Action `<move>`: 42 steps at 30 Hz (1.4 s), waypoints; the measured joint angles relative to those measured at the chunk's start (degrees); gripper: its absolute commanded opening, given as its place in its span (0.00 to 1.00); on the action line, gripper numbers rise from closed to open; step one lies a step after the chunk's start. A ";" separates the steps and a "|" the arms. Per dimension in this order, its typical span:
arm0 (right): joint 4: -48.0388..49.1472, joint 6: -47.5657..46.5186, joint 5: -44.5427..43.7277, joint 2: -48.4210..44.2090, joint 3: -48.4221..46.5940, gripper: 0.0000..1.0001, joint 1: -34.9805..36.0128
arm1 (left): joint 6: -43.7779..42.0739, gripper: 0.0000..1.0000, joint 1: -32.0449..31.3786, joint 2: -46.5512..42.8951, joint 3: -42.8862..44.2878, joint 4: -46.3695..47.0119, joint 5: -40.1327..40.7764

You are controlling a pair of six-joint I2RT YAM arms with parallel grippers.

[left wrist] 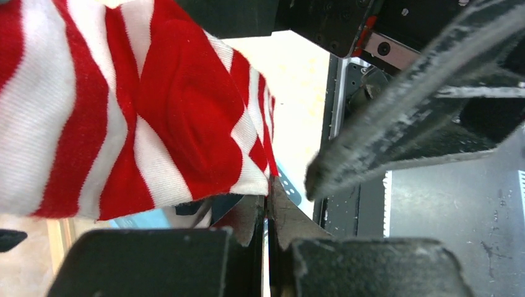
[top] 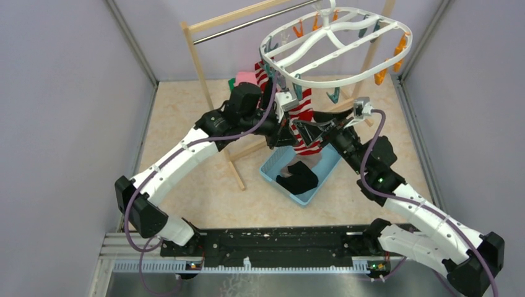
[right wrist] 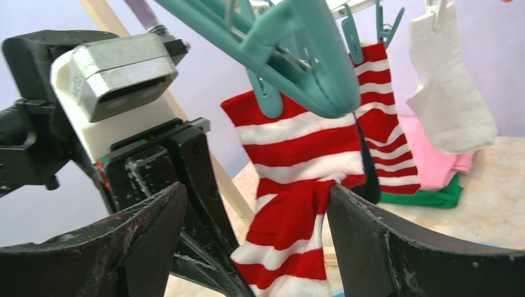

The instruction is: Remove the socks clipped to the hanger

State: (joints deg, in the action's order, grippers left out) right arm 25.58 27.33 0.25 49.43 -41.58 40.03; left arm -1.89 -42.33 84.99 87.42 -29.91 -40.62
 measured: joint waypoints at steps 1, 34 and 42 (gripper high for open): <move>-0.26 -0.48 -0.39 0.04 0.00 0.82 0.00 | -0.35 0.00 0.02 -0.17 0.00 -0.20 0.50; -1.55 -1.51 -17.33 -3.28 -0.48 0.76 9.25 | -12.22 0.00 -6.32 -3.41 4.59 -6.36 4.02; -10.16 0.57 -19.43 -8.00 0.66 0.36 9.25 | -14.73 0.16 -8.50 -1.79 7.69 -6.38 4.20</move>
State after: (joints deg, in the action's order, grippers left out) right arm 15.42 27.90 -19.18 41.43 -40.93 49.28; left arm -16.62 -50.83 83.20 95.11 -36.29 -36.42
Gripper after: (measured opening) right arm 0.634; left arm 0.012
